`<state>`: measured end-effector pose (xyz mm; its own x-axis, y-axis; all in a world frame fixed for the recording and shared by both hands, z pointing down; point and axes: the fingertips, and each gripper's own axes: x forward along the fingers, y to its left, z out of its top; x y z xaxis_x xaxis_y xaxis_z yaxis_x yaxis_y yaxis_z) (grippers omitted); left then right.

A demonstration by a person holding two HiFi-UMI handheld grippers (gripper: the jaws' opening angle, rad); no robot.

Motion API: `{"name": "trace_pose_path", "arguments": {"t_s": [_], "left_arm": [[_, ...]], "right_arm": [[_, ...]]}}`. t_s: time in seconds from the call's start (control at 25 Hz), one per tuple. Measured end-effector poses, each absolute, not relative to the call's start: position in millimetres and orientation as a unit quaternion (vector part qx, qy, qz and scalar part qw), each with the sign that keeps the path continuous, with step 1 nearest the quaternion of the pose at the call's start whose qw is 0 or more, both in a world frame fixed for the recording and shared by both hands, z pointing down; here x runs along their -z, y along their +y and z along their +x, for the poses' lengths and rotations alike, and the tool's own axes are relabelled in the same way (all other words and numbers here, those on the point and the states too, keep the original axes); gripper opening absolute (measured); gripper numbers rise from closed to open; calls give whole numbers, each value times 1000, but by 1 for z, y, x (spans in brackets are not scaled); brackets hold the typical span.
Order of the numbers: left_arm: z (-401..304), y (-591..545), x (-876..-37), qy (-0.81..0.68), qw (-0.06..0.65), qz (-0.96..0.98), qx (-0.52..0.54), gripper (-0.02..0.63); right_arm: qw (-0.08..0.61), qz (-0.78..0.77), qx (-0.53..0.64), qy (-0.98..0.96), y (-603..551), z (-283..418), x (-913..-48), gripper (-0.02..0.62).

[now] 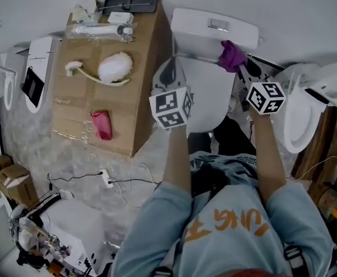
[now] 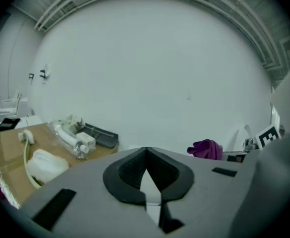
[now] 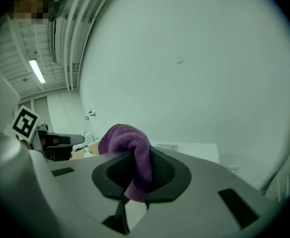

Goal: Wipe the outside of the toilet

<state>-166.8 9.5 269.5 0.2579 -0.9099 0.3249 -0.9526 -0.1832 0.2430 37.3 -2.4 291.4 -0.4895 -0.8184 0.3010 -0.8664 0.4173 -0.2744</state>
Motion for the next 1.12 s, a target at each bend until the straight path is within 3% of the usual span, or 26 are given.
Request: {"name": "trace_pose_path", "arguments": {"t_s": [0.16,0.56,1.12], "left_arm": [[-178,13,-211,-624,173,761,-32,25],[-202,12,-76,-651,86,754,23,25],[-212,11,-49,-676,7,737,19,25]], "right_arm": [[52,471,-184,-861,-6,16,-225,69],[-52,463,-89,-880,-28,-38,-66,71],[-30,471,-29,-881,-17,-53,-43,71]]}}
